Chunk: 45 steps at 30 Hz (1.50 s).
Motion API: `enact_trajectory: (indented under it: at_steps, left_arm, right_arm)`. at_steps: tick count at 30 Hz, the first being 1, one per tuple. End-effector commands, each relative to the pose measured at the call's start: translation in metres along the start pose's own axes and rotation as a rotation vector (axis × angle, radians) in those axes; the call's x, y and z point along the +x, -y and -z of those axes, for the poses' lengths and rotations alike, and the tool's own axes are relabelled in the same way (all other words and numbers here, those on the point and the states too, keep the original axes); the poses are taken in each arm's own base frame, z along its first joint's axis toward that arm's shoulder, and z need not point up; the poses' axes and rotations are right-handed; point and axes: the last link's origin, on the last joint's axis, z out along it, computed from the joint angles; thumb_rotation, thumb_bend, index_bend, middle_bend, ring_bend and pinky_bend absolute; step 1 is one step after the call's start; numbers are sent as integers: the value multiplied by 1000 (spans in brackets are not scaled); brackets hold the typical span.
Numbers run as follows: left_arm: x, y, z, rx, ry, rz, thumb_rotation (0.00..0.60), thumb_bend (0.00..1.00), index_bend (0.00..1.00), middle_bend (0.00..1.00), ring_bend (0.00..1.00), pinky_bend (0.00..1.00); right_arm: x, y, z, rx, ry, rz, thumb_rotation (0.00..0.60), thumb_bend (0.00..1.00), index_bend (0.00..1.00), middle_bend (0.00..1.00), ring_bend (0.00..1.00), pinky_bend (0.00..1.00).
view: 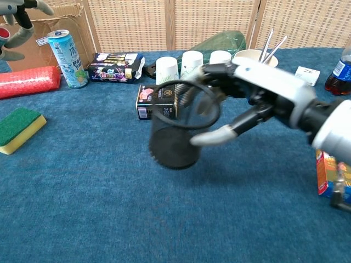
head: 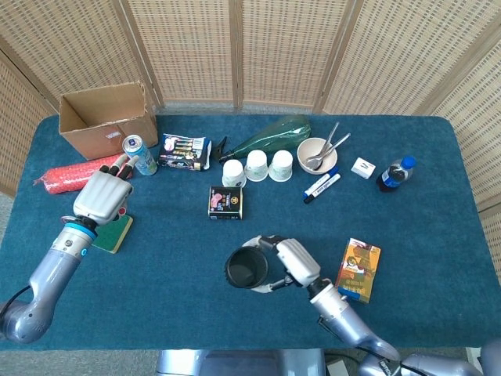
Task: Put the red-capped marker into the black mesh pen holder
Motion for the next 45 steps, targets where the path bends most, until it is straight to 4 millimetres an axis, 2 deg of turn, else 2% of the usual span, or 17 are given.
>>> enact_trajectory:
  at_steps: [1, 4, 15, 18, 27, 36, 39, 43, 45]
  left_arm:
    - [1, 1, 0, 0, -1, 3, 600, 413, 750, 0, 0, 297]
    - [2, 2, 1, -1, -3, 2, 600, 412, 750, 0, 0, 297]
    - [1, 5, 1, 3, 0, 18, 600, 413, 749, 0, 0, 298]
    - [-1, 5, -1, 4, 4, 21, 600, 413, 750, 0, 0, 298]
    - [-1, 4, -1, -2, 0, 25, 600, 413, 749, 0, 0, 298]
    - [0, 9, -1, 8, -4, 28, 600, 413, 747, 0, 0, 298]
    - [1, 10, -1, 11, -5, 29, 600, 413, 747, 0, 0, 298]
    - [2, 10, -1, 10, -7, 28, 600, 413, 747, 0, 0, 298]
    - [3, 11, -1, 12, -10, 31, 600, 413, 746, 0, 0, 298]
  right_arm:
    - [-11, 6, -8, 9, 23, -4, 600, 0, 397, 496, 384, 342]
    - [-16, 6, -17, 2, 30, -7, 600, 0, 398, 496, 384, 342]
    - [-37, -18, -37, -89, 52, -4, 600, 0, 407, 499, 384, 342]
    - [-43, -15, -41, -92, 61, -17, 600, 0, 407, 499, 384, 342]
    - [-66, 10, -64, -59, 80, -30, 600, 0, 408, 500, 384, 342]
    - [-72, 8, -75, -74, 68, -20, 600, 0, 407, 496, 384, 342]
    - [-72, 3, -72, -80, 78, -39, 600, 0, 340, 442, 346, 331]
    - [-71, 0, -68, -76, 98, -93, 600, 0, 138, 250, 217, 290]
    - [-68, -1, -65, -63, 97, -103, 600, 0, 82, 180, 167, 278]
